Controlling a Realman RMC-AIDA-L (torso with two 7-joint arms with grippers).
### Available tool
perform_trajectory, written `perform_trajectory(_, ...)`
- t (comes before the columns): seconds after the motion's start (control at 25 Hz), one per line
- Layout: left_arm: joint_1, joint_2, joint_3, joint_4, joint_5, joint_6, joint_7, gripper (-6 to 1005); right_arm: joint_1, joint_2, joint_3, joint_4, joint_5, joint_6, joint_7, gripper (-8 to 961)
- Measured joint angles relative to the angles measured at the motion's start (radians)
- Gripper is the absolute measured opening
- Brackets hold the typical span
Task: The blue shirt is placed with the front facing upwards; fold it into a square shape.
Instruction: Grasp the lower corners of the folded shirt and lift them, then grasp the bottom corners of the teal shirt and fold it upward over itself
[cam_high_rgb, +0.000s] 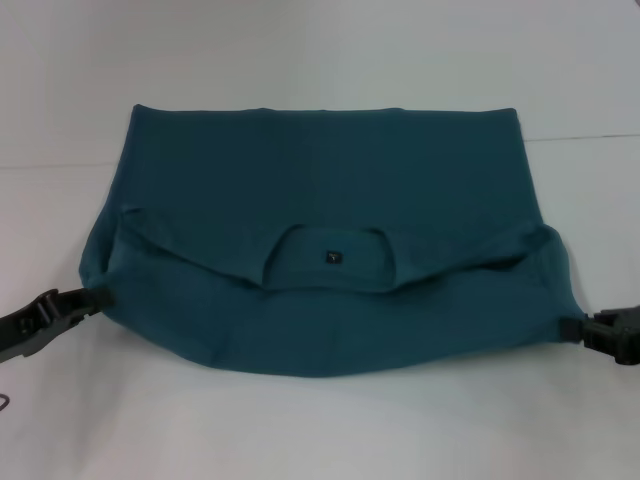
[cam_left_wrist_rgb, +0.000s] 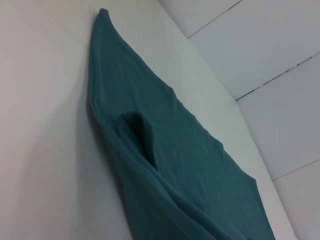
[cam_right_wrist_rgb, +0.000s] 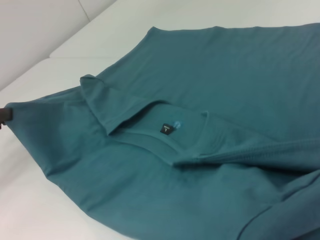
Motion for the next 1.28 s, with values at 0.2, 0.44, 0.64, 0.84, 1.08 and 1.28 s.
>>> perform_trajectory(0.2, 0.013, -0.001, -0.012, 0.0, 0.0, 0.004, 0.02, 111, -0.031, 0.0, 0.006, 0.0, -0.002, -0.006, -0.011, 72)
perform_trajectory(0.44, 0.034, -0.006, -0.042, 0.001, 0.0, 0.019, 0.054, 111, -0.057, 0.001, 0.006, 0.0, -0.002, -0.006, -0.023, 72)
perform_trajectory(0.64, 0.07, -0.008, -0.075, 0.007, -0.001, 0.064, 0.073, 112, -0.056, 0.002, 0.007, 0.002, -0.002, 0.007, -0.029, 72)
perform_trajectory(0.84, 0.11, -0.019, -0.104, 0.008, -0.004, 0.103, 0.088, 112, -0.042, 0.001, 0.0, 0.002, -0.007, 0.024, -0.024, 71)
perform_trajectory(1.08, 0.155, -0.032, -0.12, 0.01, -0.004, 0.14, 0.124, 112, -0.017, 0.0, 0.005, 0.002, -0.049, 0.029, -0.02, 71)
perform_trajectory(1.28, 0.179, -0.043, -0.121, 0.011, -0.005, 0.161, 0.145, 113, -0.015, 0.002, 0.005, 0.003, -0.052, 0.025, -0.019, 71)
